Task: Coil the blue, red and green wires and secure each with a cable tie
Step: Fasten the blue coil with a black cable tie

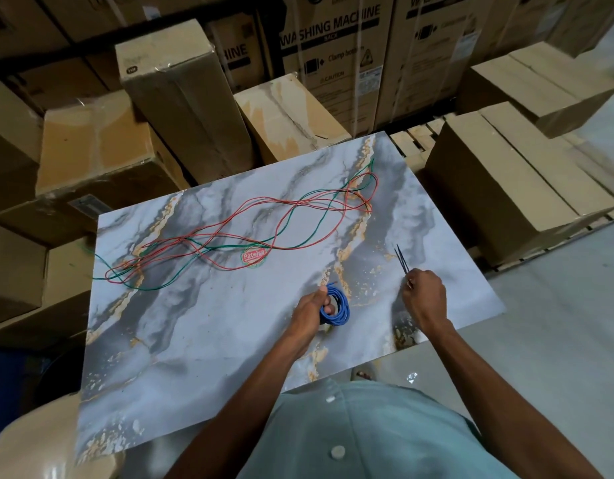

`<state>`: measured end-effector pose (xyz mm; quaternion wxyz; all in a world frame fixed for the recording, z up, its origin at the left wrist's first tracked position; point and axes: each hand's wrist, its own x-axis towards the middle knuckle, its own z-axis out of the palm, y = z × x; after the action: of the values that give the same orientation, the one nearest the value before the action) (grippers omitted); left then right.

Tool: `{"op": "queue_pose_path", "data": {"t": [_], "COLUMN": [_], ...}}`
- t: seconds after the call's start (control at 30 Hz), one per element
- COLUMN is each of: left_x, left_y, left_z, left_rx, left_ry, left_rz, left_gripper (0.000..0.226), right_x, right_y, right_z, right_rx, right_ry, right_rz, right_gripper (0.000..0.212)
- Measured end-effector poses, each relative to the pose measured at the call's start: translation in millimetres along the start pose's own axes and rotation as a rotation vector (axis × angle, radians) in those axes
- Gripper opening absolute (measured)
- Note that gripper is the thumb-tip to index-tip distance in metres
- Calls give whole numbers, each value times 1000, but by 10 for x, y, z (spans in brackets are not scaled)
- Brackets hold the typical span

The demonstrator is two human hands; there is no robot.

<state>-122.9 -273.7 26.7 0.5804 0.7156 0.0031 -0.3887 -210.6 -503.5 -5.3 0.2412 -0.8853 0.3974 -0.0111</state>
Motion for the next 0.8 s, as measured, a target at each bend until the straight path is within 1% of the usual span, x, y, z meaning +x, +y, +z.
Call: {"op": "queue_pose_path", "data": {"t": [0.17, 0.33, 0.5, 0.57, 0.6, 0.63, 0.7, 0.73, 0.8], "left_x": [9, 32, 61, 53, 51, 59, 76, 80, 65], "left_y": [32, 5, -16, -4, -4, -16, -45, -60, -68], "left_z": [-11, -60, -101, -119, -134, -150, -187, -208, -254], "left_rx": [-24, -53, -43, -75, -95, -112, -148, -167, -200], "left_ry": [4, 11, 51, 57, 62, 69, 86, 93, 109], "left_rz": [17, 16, 1, -12, -21, -28, -37, -40, -43], "left_gripper": [48, 42, 44, 43, 43, 42, 42, 43, 43], "right_x": [80, 121, 102, 115, 120, 121, 74, 36, -30], "right_y": [-28, -87, -199, -280, -336, -390, -545, -635, -785], "right_z": [7, -15, -89, -138, -169, -188, -251, -281, -283], "right_rx": [38, 51, 111, 257, 395, 570, 895, 985, 1070], "right_ry": [-31, -68, -33, -70, -120, -189, -376, -459, -571], "right_rz": [72, 105, 129, 127, 145, 181, 266, 283, 280], "right_gripper": [17, 15, 21, 18, 13, 10, 11, 14, 15]}}
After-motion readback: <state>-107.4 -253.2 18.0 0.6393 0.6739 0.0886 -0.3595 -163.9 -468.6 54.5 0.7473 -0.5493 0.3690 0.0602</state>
